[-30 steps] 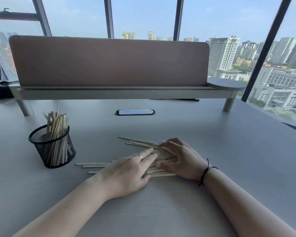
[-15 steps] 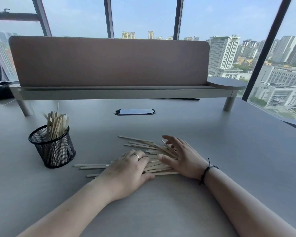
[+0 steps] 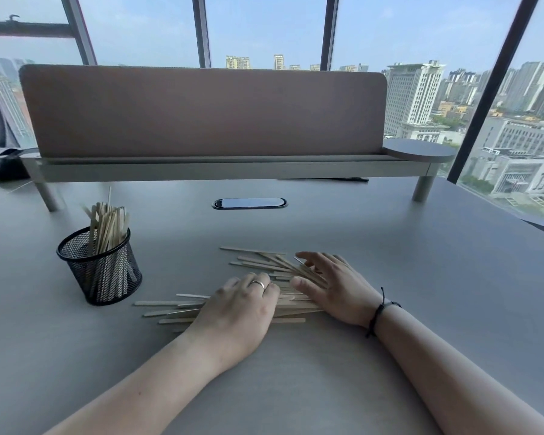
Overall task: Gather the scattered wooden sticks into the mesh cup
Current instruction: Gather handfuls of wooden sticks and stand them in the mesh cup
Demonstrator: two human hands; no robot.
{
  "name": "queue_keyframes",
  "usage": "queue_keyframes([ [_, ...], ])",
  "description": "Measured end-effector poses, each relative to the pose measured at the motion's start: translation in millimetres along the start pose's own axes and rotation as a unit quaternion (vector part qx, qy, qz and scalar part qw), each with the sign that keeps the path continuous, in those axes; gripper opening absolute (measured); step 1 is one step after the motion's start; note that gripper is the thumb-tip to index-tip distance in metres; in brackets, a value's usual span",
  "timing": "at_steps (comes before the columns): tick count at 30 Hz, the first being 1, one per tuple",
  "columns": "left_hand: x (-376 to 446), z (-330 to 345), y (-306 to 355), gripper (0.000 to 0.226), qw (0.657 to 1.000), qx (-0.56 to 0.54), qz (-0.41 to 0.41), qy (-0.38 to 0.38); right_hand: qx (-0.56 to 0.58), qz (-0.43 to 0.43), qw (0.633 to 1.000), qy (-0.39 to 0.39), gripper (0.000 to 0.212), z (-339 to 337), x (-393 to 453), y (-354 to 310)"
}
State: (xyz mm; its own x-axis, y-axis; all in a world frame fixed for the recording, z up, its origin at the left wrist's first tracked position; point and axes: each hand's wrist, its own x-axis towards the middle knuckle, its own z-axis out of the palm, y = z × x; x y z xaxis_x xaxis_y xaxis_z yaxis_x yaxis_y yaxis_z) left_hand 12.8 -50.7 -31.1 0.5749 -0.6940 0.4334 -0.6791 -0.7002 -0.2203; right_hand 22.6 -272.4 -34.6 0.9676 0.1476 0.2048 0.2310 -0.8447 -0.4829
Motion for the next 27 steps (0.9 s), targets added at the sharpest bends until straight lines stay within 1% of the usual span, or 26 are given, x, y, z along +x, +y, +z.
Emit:
queue_keyframes([
  [2, 0.2, -0.7, -0.4, 0.026, 1.0, 0.008, -0.01, 0.01, 0.024, 0.002, 1.0, 0.001, 0.08, -0.4, -0.1, -0.5],
  [5, 0.6, -0.3, -5.6, 0.015, 0.999, 0.015, -0.026, 0.015, 0.082, 0.012, 0.997, 0.005, 0.074, -4.4, -0.4, -1.8],
  [7, 0.8, -1.9, -9.5, 0.017, 0.999, 0.021, -0.037, 0.019, 0.128, 0.025, 0.991, 0.021, 0.065, -7.8, -1.0, -2.3],
  [9, 0.8, -5.1, -13.2, 0.024, 0.998, 0.029, -0.049, 0.018, 0.159, 0.033, 0.986, 0.042, 0.061, -10.3, -1.8, -1.8],
  [12, -0.9, -7.0, -19.2, 0.025, 0.998, 0.028, -0.053, 0.013, 0.171, 0.031, 0.983, 0.063, 0.057, -12.0, -3.0, -3.3],
  [14, -1.6, -7.1, -22.0, 0.018, 0.998, 0.022, -0.052, 0.006, 0.169, 0.024, 0.982, 0.08, 0.052, -11.6, -3.1, -6.5],
  [16, -1.0, -7.1, -22.5, 0.012, 0.999, 0.014, -0.049, 0.0, 0.193, 0.019, 0.976, 0.097, 0.05, -9.1, -3.2, -14.5],
  [19, -0.2, -7.8, -22.5, 0.02, 0.999, 0.005, -0.041, 0.008, 0.287, 0.023, 0.947, 0.141, 0.045, -0.2, -0.7, -30.8],
  [21, -0.1, -8.2, -24.0, 0.019, 0.999, -0.001, -0.033, 0.012, 0.359, 0.04, 0.919, 0.157, 0.042, 3.8, 1.7, -42.3],
  [22, -0.1, -9.2, -24.6, 0.018, 0.999, 0.0, -0.032, 0.014, 0.375, 0.045, 0.913, 0.156, 0.041, 5.4, 2.4, -47.5],
  [27, 0.8, -16.9, -24.8, 0.029, 0.999, 0.016, -0.037, 0.013, 0.355, 0.038, 0.923, 0.142, 0.046, 17.6, 0.8, -72.2],
])
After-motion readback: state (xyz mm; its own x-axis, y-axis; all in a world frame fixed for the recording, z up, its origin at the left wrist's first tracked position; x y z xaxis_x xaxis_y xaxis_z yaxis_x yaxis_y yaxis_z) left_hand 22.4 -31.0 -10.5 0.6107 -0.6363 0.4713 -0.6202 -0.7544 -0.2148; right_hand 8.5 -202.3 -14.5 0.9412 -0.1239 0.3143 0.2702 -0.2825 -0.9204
